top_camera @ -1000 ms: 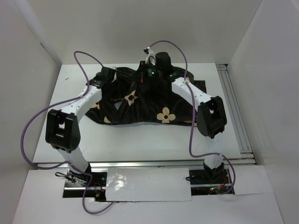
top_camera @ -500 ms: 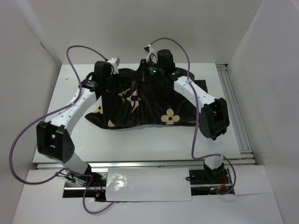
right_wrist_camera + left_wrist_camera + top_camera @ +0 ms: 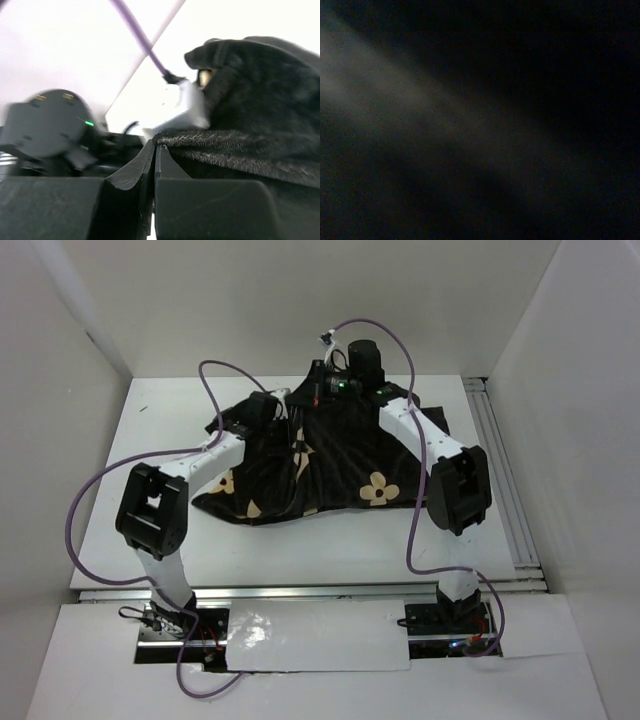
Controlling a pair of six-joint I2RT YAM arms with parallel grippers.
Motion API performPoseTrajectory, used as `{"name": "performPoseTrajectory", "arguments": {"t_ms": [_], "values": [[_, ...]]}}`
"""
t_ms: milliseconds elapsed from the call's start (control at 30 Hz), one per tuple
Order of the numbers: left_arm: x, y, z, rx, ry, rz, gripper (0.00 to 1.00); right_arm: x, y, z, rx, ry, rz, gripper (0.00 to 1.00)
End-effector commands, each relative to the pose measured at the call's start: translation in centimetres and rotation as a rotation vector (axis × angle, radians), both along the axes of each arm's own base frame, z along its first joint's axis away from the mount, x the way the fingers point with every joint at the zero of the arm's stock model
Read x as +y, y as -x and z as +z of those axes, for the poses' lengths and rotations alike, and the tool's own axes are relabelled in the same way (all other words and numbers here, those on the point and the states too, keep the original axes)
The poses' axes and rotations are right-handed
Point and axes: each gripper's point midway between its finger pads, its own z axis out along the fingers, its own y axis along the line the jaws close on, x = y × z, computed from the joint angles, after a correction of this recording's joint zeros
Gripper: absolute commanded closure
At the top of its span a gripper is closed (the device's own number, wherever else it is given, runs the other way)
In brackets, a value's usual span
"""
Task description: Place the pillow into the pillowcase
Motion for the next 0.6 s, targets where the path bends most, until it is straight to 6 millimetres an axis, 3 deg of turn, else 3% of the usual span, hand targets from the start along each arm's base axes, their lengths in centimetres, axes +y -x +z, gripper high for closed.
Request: {"name": "performPoseTrajectory", "arguments": {"t_ms": [0,33,67,100,133,167,233,267,300,433,467,567], "values": [[-1.5,0.5,-0.6,0.017,-0.005,0.005,1.00,1.8,3.6,10.6,-0.214,-0.184,0.169,1.00],[-1.4,0.7,0.9,-0.007,0.007,0.005,0.97,2.0,3.3,9.9,-0.202,-0.179,0.169,1.00],[-0.9,0.7,2.1,-0.031,0.000,0.023,0.87,2.1,3.1,9.6,-0.187,-0.173,0.168,1.00],[-0.2,0.4,3.3,-0.070,-0.014,0.060,0.61,2.1,3.1,9.6,-0.187,-0.173,0.168,1.00],[0.6,0.8,4.2,-0.077,-0.032,0.082,0.52,2.0,2.9,9.4,-0.190,-0.165,0.157,1.00],[1.4,1.2,6.5,-0.115,-0.024,0.119,0.38,1.9,2.9,9.2,-0.188,-0.156,0.148,1.00],[4.3,1.3,8.0,-0.133,-0.061,0.226,0.02,1.6,2.6,8.4,-0.181,-0.137,0.112,1.00],[6.4,1.8,7.9,-0.100,-0.083,0.274,0.00,1.2,2.4,8.7,-0.185,-0.125,0.070,1.00],[7.6,2.4,9.8,-0.121,-0.063,0.302,0.00,0.5,1.8,8.0,-0.190,-0.101,0.037,1.00],[15.1,5.0,10.3,-0.083,-0.095,0.529,0.00,-1.3,0.1,7.1,-0.196,-0.015,-0.128,1.00],[16.3,6.1,9.3,-0.049,-0.100,0.578,0.00,-1.6,0.1,7.5,-0.219,-0.005,-0.141,1.00],[19.0,7.5,10.0,-0.077,-0.114,0.635,0.00,-1.2,0.0,5.9,-0.203,0.048,-0.171,1.00]]}}
